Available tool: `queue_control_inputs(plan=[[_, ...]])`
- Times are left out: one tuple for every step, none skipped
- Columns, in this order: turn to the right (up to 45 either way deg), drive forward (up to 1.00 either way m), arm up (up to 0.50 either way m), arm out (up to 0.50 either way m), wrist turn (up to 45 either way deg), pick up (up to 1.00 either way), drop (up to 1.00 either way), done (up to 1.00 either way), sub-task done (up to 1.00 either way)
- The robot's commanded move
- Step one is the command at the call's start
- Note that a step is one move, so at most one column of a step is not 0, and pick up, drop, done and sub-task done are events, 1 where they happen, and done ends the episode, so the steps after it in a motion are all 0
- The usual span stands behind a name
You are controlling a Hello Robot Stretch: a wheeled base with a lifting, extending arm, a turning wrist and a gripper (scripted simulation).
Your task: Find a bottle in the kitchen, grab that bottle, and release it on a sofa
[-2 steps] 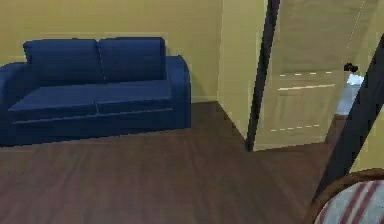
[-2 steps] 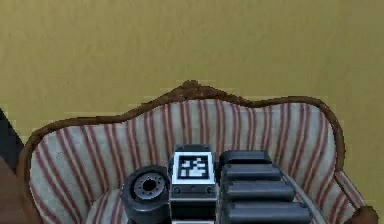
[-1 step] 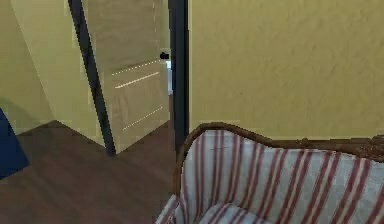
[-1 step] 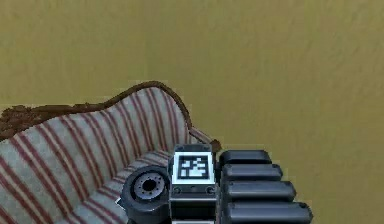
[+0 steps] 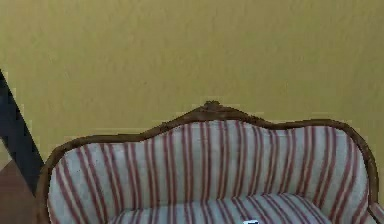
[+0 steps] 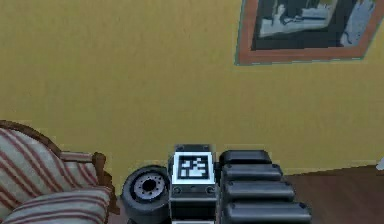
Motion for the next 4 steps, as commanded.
queue_control_inputs(plan=[[-45.0,0.00,0.00,0.00,0.0,0.00,0.00,0.00,0.00],[-33.0,0.00,0.00,0.00,0.0,0.00,0.00,0.00,0.00],[0.0,0.00,0.00,0.28,0.0,0.00,0.00,0.00,0.00],[0.0,0.00,0.00,0.00,45.0,0.00,0.00,0.00,0.00]])
